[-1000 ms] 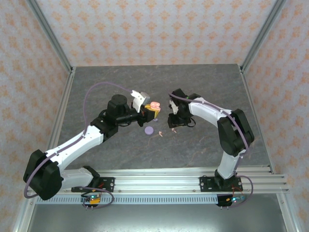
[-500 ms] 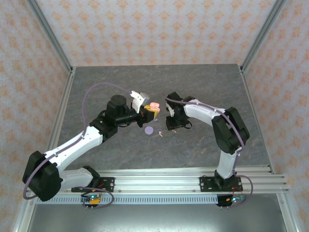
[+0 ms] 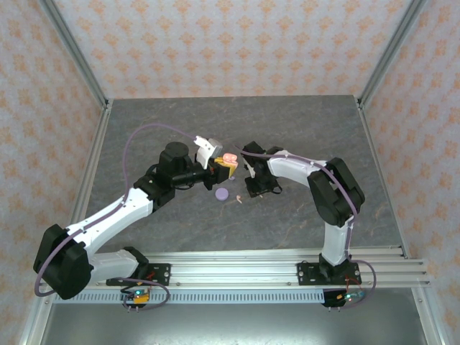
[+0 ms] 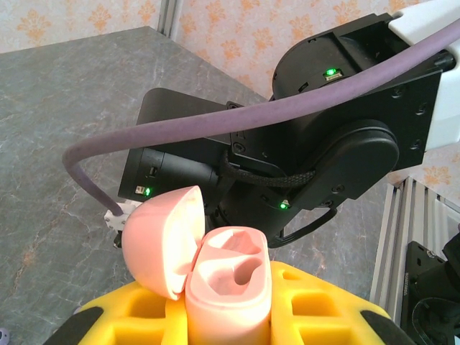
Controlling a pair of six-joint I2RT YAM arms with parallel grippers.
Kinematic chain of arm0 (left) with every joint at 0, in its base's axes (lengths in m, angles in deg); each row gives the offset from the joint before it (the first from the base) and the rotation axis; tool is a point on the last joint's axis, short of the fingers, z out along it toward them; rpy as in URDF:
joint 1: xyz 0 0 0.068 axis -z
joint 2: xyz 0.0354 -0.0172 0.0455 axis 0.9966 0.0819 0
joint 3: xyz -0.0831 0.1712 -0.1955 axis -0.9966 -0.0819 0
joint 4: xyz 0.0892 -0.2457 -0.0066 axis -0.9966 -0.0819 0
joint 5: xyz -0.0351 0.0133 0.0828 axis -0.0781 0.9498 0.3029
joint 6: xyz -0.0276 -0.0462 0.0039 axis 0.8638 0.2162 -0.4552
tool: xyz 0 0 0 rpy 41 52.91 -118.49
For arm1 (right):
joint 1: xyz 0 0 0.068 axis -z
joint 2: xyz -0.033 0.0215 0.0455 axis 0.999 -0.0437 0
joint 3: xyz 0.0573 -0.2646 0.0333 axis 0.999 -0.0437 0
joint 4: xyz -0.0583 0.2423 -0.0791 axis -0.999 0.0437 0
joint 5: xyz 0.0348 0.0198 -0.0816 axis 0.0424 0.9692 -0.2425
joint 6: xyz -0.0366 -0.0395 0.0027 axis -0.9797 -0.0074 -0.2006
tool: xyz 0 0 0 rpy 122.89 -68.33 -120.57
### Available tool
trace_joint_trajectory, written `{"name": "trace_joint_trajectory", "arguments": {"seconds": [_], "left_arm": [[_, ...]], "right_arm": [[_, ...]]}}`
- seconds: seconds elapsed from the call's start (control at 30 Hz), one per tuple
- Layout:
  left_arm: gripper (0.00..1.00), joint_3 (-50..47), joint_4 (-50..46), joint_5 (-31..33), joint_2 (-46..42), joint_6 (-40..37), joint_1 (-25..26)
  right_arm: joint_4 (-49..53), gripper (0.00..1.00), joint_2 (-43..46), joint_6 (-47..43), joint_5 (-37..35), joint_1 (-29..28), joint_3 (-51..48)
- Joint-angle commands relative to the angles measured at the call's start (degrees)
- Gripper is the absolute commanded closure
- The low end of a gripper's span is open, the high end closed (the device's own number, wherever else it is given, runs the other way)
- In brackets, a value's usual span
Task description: Insert the wireless bluetooth earbuds into the charging case
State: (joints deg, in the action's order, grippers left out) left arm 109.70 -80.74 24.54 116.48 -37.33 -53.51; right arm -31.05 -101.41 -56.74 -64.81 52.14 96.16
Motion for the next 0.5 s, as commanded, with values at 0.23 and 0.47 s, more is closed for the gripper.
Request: {"name": "trace_joint_trajectory", "arguments": {"seconds": [0.23, 0.47], "left_arm": [[0.89, -0.87, 0.83, 1.16, -1.67, -0.27, 0.34], [0.89, -0.79, 0.33, 1.16, -1.83, -0.33, 0.32]], "right_arm": [[1.31, 0.71, -2.38, -0.04, -2.41, -0.42, 0.56], [-0.28, 0.83, -2.77, 3.33, -3.6, -0.42, 0.19]]}}
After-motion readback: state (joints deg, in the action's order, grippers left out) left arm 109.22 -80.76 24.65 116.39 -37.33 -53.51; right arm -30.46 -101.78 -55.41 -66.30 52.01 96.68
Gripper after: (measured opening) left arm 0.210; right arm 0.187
